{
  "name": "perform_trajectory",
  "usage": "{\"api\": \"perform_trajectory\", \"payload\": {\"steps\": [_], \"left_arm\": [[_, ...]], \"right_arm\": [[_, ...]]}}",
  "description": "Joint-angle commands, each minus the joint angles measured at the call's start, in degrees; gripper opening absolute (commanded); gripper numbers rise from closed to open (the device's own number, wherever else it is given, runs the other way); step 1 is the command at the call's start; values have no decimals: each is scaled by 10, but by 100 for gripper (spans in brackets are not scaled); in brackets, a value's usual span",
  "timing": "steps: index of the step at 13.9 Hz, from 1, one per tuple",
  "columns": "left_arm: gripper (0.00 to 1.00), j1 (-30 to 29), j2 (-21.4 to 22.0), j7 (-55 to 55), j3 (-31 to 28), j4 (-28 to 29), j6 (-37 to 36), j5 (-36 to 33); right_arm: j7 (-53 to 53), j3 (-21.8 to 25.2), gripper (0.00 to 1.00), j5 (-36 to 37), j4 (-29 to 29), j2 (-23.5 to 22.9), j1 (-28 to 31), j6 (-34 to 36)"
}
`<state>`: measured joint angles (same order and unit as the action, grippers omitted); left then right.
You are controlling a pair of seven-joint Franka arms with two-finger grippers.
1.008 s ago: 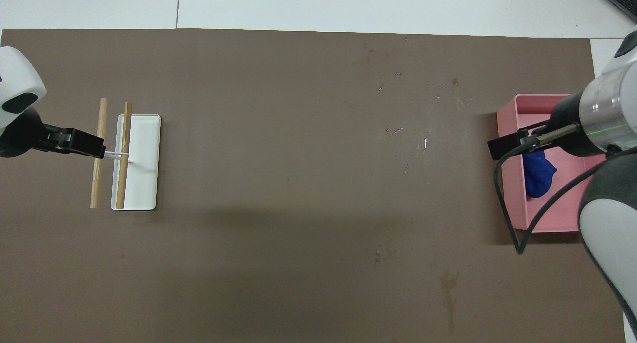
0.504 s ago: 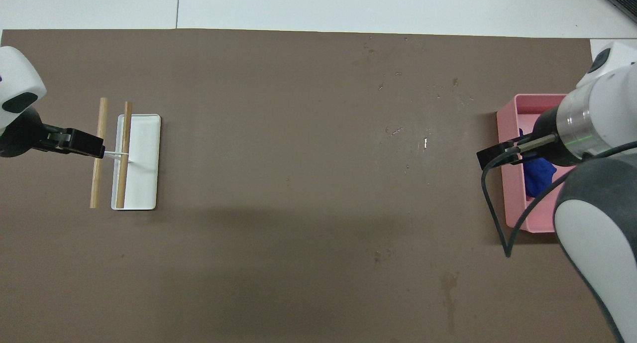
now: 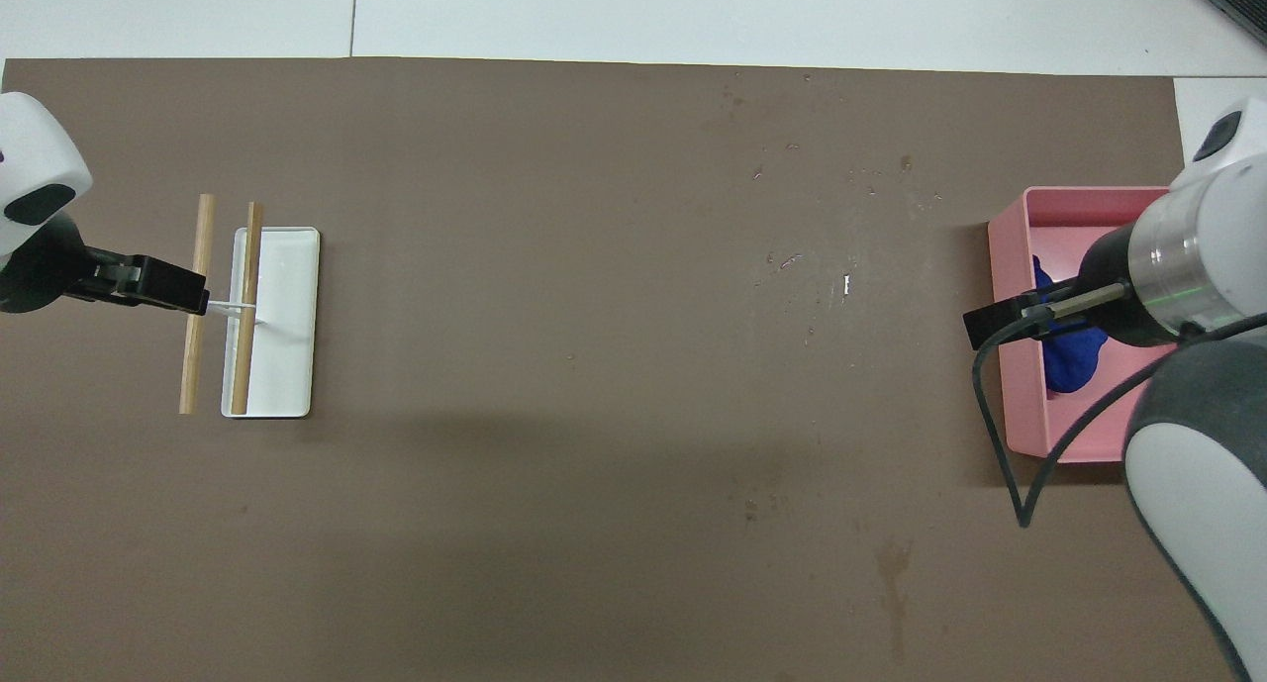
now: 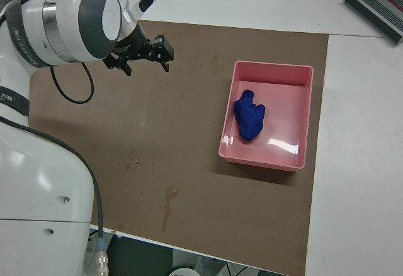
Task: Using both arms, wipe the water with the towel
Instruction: 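Open the right gripper and release the towel inside the pink bin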
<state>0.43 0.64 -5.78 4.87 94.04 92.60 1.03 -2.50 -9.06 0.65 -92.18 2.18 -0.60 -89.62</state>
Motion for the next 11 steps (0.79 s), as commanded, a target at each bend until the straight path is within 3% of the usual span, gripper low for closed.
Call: {"api": "perform_trajectory", "payload": {"steps": [1, 7, 11], "left_arm": [[100, 5, 9, -3, -6, 4, -7, -9], [100, 5, 9, -3, -6, 4, -7, -9], [100, 5, 9, -3, -6, 4, -7, -9]], "right_arm": [[11, -2, 100, -1, -16, 12, 5, -11], [8, 1, 100, -21, -12, 11, 12, -14], [-7, 2, 100, -21, -13, 11, 90, -13]]}}
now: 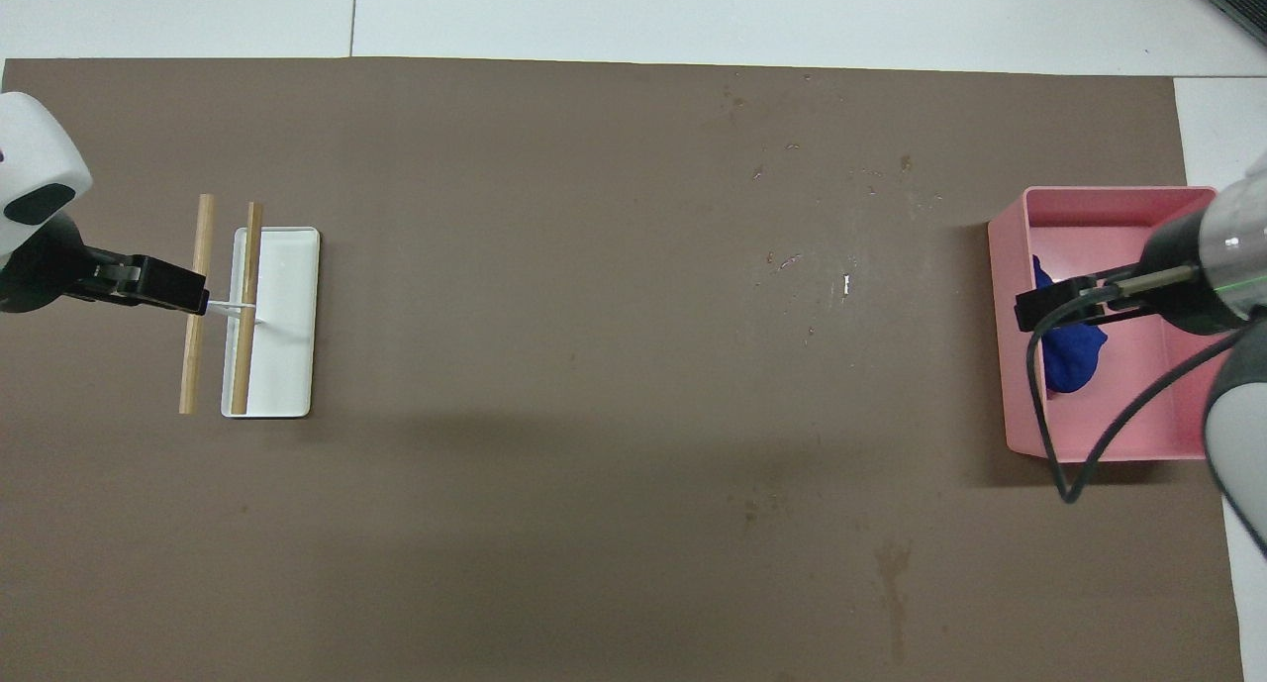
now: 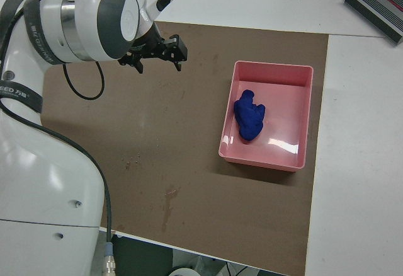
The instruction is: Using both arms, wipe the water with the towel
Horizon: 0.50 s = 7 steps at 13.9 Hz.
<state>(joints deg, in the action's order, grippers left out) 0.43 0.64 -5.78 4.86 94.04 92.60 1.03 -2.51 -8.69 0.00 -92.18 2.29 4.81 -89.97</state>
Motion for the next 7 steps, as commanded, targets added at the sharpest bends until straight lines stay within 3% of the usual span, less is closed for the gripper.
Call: {"api": "perform_trajectory", "payload": {"steps": [1, 7], "left_arm": [[100, 5, 9, -3, -6, 4, -7, -9], [100, 5, 9, -3, -6, 4, -7, -9]], "right_arm": [[-7, -2, 100, -14, -13, 10, 41, -11], [-7, -3, 100, -16, -11, 11, 38, -7]]}}
